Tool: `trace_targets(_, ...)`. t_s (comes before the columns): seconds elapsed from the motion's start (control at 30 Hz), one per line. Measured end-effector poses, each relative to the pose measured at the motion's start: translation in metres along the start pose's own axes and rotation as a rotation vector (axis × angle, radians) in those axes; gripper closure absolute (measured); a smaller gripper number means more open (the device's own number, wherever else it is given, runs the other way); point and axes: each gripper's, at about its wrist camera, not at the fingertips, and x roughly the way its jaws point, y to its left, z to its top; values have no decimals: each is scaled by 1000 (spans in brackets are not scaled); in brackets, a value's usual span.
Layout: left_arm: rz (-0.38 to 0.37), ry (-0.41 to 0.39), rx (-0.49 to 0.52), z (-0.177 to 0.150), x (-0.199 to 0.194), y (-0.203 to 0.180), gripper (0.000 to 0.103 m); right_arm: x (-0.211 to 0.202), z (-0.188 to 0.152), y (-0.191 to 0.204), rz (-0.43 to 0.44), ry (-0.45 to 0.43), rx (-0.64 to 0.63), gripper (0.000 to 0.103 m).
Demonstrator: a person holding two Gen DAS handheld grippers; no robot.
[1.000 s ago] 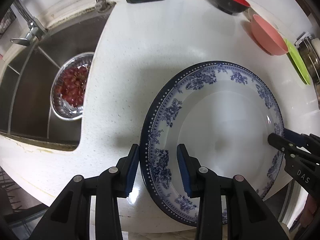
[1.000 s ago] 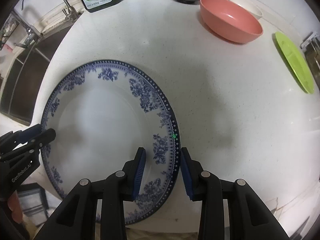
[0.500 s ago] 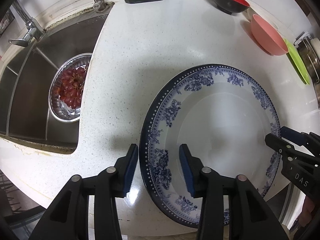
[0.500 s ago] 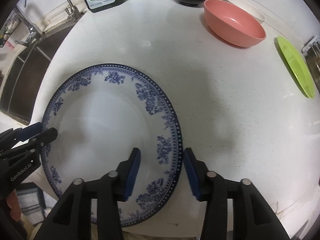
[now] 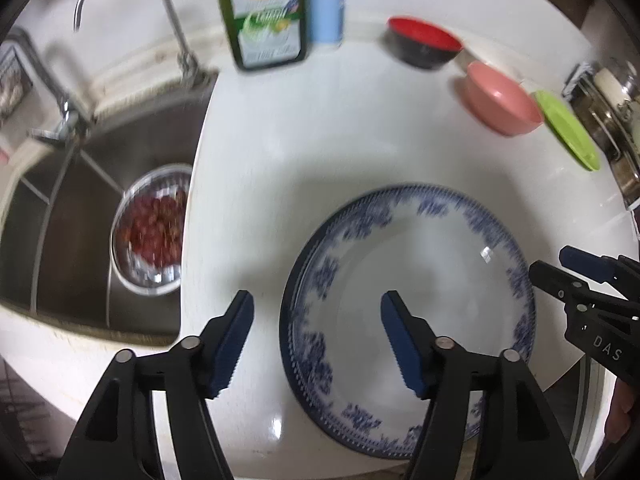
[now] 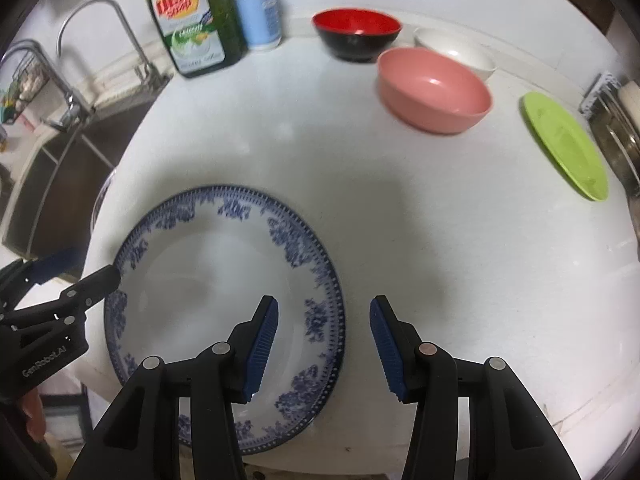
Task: Organize plates and bowls
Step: 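Move both tools over to the lime-green plate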
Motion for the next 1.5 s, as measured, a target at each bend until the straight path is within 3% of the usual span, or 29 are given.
trace_targets(0.2,-21,-103,66,22,-18,-21,24,-17,2,-22,-37,-60,54,54)
trace_targets(0.3,-32,-139,112,33,-26,-36,21,-27,2,-38,-46,-87,102,46)
trace_targets(0.4,-41,-178,154,46,-33,-53,18,-38,7,-59,-54,-120,143,44)
trace_targets(0.83,-60,-338,271,116,-64,-160,8,-73,44,-160,-123,-259,243,36)
trace_targets(1.5,-116,-327,376,219,-37,-334,7,-66,106,-346,-204,-270,389,36)
